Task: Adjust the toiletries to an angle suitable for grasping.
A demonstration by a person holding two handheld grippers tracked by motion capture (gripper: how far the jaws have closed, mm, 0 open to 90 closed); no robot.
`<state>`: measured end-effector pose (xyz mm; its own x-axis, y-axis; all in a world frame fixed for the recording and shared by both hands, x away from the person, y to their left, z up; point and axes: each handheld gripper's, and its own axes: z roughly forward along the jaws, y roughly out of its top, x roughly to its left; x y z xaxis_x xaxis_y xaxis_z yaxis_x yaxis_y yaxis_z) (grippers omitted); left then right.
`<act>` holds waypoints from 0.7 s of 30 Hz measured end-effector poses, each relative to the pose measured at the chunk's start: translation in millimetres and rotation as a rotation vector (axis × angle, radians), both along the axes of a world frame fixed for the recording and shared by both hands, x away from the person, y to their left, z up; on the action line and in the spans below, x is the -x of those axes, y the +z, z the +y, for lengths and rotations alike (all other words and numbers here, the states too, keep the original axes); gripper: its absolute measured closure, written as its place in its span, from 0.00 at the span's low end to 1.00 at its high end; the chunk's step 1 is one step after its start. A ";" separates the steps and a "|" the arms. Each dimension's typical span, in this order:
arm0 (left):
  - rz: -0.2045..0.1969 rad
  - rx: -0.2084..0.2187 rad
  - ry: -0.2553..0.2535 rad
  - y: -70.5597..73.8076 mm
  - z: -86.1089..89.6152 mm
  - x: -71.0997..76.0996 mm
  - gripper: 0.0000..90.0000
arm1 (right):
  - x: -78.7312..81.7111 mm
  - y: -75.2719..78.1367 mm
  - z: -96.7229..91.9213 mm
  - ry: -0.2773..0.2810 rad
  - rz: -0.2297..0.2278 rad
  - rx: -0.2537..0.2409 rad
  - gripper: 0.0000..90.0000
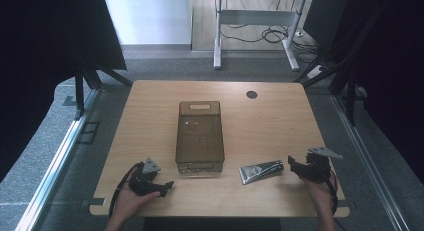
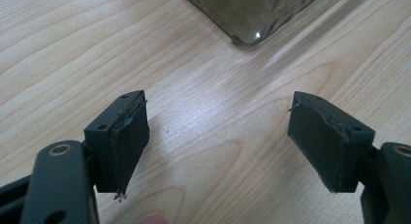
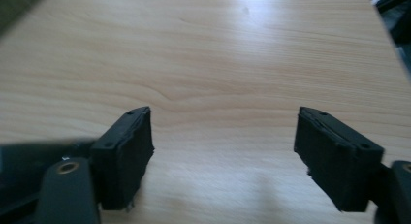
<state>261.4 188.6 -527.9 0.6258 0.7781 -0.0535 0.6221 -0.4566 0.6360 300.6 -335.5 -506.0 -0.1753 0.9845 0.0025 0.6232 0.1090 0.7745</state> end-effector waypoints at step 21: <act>-0.003 0.008 -0.003 1.9 -2.0 0.7 0.26 | 1.0 -2.9 -2.8 0.007 0.028 -0.085 0.36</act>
